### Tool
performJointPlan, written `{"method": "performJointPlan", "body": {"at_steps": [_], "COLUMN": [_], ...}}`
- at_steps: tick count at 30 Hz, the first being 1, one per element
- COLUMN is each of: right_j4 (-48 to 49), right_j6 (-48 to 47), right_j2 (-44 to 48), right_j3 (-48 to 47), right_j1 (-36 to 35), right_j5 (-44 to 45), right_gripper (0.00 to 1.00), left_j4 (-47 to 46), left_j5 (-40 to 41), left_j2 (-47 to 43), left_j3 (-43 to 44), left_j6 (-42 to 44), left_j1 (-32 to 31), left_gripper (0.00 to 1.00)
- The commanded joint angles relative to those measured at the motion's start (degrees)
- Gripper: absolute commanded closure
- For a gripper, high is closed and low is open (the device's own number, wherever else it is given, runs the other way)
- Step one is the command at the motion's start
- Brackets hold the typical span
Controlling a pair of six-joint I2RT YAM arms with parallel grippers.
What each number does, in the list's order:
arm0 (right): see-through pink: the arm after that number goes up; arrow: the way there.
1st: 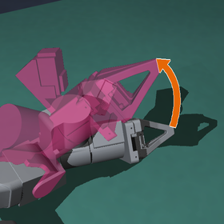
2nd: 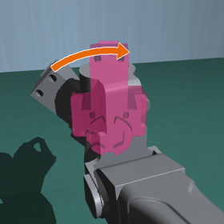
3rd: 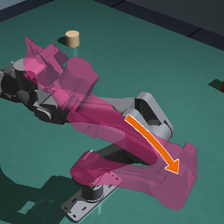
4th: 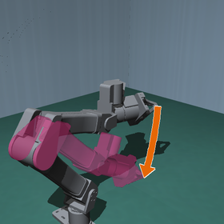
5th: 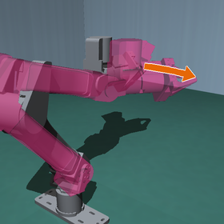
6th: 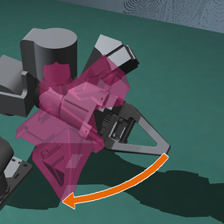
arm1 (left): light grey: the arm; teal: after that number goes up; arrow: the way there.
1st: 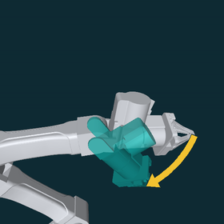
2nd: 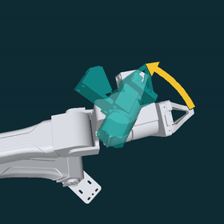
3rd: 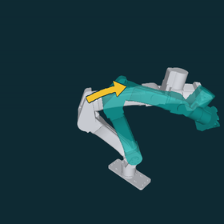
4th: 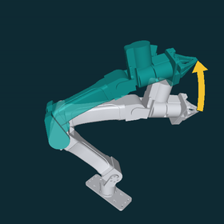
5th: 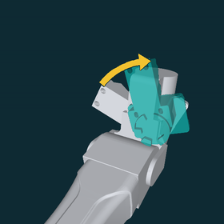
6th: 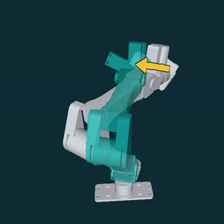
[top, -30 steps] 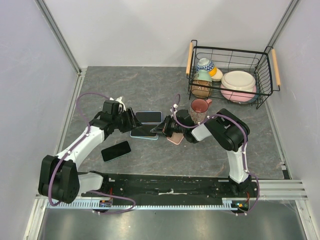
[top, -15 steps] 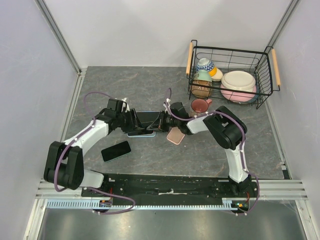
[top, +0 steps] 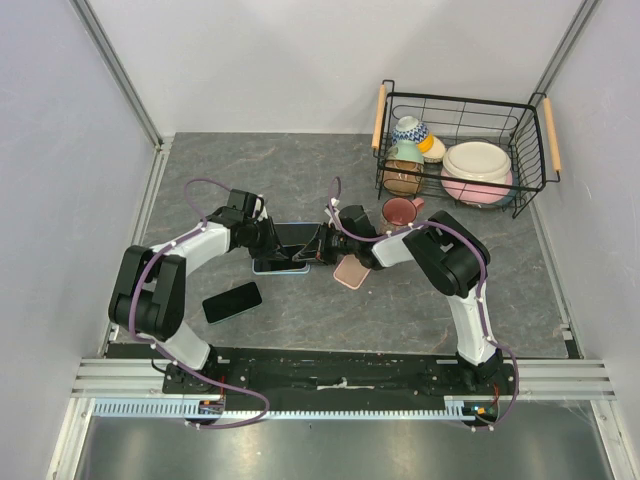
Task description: Put the phone into the phone case
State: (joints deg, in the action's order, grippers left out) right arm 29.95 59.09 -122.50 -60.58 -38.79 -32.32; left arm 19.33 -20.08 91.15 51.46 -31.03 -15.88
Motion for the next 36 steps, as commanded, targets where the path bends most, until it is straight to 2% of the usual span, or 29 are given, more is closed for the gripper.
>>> {"method": "performJointPlan", "body": {"at_steps": [1,7,15,21,26,29,30,33,36], "right_j4": [-18.7,-18.6,-20.9,-27.7,-29.7,-29.6,-29.6,-29.8,-29.9], "right_j6": [-8.8,-8.4,-10.1,-13.9,-13.8,-13.6,-13.3,-13.4,-14.2], "right_j2": [-7.9,-8.8,-8.2,-9.8,-10.7,-10.5,-10.4,-9.3,-7.6], "right_j3": [3.2,3.5,3.4,-0.7,-0.8,0.0,0.3,1.2,2.0], "right_j1": [-4.8,-5.2,-5.4,-5.4,-5.4,-5.4,-5.3,-5.4,-5.4], "right_j5": [8.7,8.9,9.7,8.9,6.7,7.4,7.7,8.6,10.1], "right_gripper": [0.97,0.91,0.79,0.67,0.64,0.55,0.48,0.36,0.29], "left_j4": [-0.6,0.9,3.4,4.7,5.2,5.2,5.4,5.9,6.0], "left_j5": [-1.4,-0.3,0.9,-0.9,-1.0,-0.5,-0.4,-0.8,-0.7], "left_j2": [3.0,6.2,8.0,9.9,11.1,11.7,12.0,13.2,12.3], "left_j3": [3.0,3.7,4.2,5.6,6.1,6.3,6.4,6.3,5.1], "left_j6": [2.0,2.2,3.3,3.5,3.6,3.8,3.7,3.9,3.8], "left_j1": [-0.5,-0.6,-0.6,-0.7,-1.2,-1.3,-1.3,-1.3,-1.6], "left_gripper": [0.81,0.89,0.89,0.9,0.91,0.91,0.91,0.92,0.94]}}
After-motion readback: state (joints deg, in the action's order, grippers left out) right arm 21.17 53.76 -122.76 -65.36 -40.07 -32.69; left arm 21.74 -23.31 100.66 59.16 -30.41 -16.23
